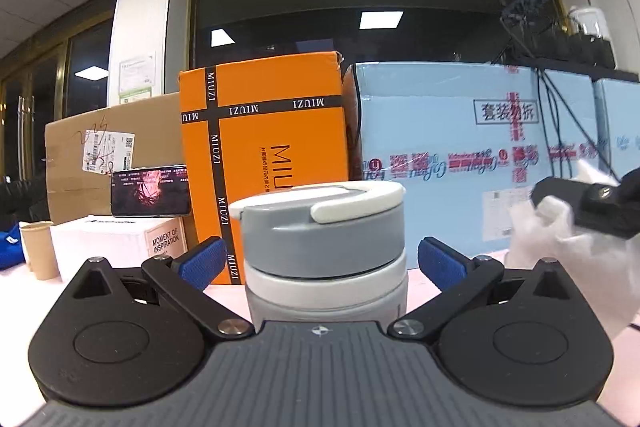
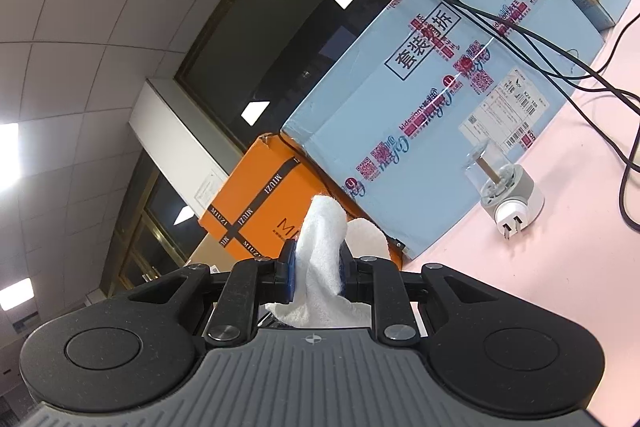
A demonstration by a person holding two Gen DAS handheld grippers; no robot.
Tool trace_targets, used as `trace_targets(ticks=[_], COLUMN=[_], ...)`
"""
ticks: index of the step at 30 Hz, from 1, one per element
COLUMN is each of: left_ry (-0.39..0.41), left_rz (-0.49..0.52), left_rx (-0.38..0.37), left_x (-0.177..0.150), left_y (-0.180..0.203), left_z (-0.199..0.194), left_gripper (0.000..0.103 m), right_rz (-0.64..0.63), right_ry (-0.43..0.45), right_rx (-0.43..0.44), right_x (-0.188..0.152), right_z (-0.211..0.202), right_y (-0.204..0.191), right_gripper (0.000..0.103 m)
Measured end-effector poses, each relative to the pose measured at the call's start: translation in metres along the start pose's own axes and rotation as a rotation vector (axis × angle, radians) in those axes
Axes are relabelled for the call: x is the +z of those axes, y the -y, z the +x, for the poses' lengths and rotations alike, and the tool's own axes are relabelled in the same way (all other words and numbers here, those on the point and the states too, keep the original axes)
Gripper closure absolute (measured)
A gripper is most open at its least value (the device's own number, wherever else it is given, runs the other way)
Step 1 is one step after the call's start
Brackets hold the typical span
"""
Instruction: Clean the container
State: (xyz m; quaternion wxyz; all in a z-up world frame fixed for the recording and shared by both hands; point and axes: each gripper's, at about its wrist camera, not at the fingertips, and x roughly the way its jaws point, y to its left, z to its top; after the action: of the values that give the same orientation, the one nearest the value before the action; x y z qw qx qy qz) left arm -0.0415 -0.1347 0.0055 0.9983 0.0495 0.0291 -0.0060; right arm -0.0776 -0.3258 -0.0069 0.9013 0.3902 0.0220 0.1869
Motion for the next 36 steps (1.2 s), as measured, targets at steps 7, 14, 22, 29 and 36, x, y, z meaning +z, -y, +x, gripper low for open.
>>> trace_targets(ticks=[7, 14, 22, 29, 36], left_ry=[0.000, 0.015, 0.050, 0.076, 0.120], left_rz=[0.024, 0.034, 0.086, 0.058, -0.012], left_rx=[-0.087, -0.299, -0.610, -0.627, -0.610], left_x=[-0.002, -0.003, -0.004, -0.009, -0.004], left_y=[-0.012, -0.041, -0.076, -0.080, -0.095], left_z=[-0.002, 0.001, 0.023, 0.024, 0.016], left_gripper=[0.021, 0.021, 0.021, 0.021, 0.016], right_rz=[0.010, 0.003, 0.080, 0.105, 0.142], right_ry=[-0.007, -0.024, -0.088, -0.145, -0.305], right_rx=[0.002, 0.004, 0.041, 0.011, -0.107], right_x=[-0.001, -0.002, -0.005, -0.008, -0.014], right_z=[0.001, 0.003, 0.010, 0.015, 0.023], right_y=[0.002, 0.001, 0.010, 0.015, 0.017], right_gripper=[0.084, 0.084, 0.084, 0.084, 0.084])
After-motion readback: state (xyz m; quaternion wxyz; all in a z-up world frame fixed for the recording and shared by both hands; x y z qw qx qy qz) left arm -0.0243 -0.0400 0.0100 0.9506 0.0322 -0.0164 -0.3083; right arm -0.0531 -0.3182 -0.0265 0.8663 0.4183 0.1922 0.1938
